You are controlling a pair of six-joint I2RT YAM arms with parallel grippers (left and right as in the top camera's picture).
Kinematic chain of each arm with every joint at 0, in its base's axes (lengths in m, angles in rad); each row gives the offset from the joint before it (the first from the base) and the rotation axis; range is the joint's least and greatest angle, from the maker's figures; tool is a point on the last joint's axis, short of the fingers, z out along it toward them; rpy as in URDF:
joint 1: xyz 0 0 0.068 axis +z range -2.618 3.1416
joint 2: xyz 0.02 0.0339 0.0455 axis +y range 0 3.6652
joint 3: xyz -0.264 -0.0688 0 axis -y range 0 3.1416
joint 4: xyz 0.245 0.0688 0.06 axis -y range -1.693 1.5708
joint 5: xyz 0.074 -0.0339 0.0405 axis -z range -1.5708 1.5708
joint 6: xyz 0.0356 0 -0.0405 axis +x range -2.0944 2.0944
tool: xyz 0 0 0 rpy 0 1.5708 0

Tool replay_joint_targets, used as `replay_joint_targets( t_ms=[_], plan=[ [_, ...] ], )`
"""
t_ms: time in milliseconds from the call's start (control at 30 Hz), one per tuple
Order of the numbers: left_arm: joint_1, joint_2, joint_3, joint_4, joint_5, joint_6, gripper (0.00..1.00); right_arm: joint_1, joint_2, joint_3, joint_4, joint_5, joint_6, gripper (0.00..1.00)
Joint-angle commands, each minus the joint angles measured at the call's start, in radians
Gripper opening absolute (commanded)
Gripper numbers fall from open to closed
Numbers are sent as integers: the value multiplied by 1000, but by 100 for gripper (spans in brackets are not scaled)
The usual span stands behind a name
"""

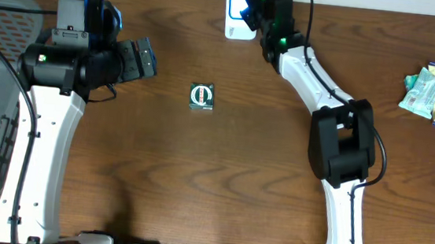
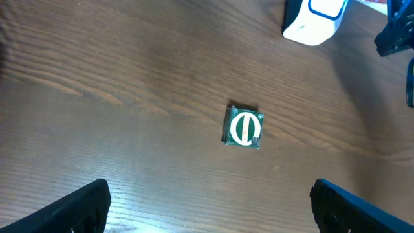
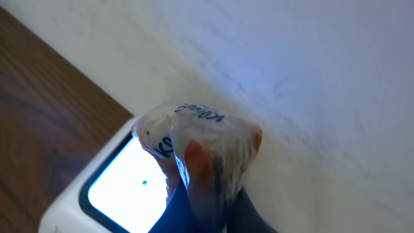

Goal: Scan the item barcode
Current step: 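Hold the orange pack in front of the scanner with the right gripper, then carry the orange pack right and drop it on the item pile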

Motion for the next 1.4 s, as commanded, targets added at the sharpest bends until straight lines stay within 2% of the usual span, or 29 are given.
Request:
replay_joint_targets(
  t_ms=[0, 267, 433, 600, 767, 1000, 1067, 1233, 1300, 1333, 1367],
  plan=[
    [3, 1, 4, -2, -4, 6, 98, -16, -3, 11, -9, -14, 18, 1],
    [3, 1, 4, -2, -4, 6, 98, -9, -3, 11, -46, -12, 28, 1],
    [3, 1, 4, -2, -4, 6, 98, -13, -31, 12, -56, -2, 138, 1],
    [3, 1, 4, -2, -4, 6, 98, -63, -111, 12, -106, 258, 213, 1],
    [4, 1, 4, -3, -4, 6, 98, -184, -188, 12, -356, 419, 213, 1],
    [4, 1, 4, -2, -4, 6, 98, -437, -194, 11, -752, 503, 222, 1],
    [3, 1, 4, -2, -4, 6, 98, -513, -194, 10, -825, 503, 247, 1],
    [3, 1, 4, -2, -4, 6, 98, -615, -194, 8, -880, 503, 248, 1],
    [3, 1, 4, -2, -4, 6, 98, -648, -194, 0, -887, 503, 287, 7],
    [3, 1, 4, -2, -4, 6, 98, -665, -194, -3, -893, 502, 314, 15],
    [4, 1, 4, -2, -4, 6, 98, -683, -194, -12, -897, 501, 347, 27]
  ],
)
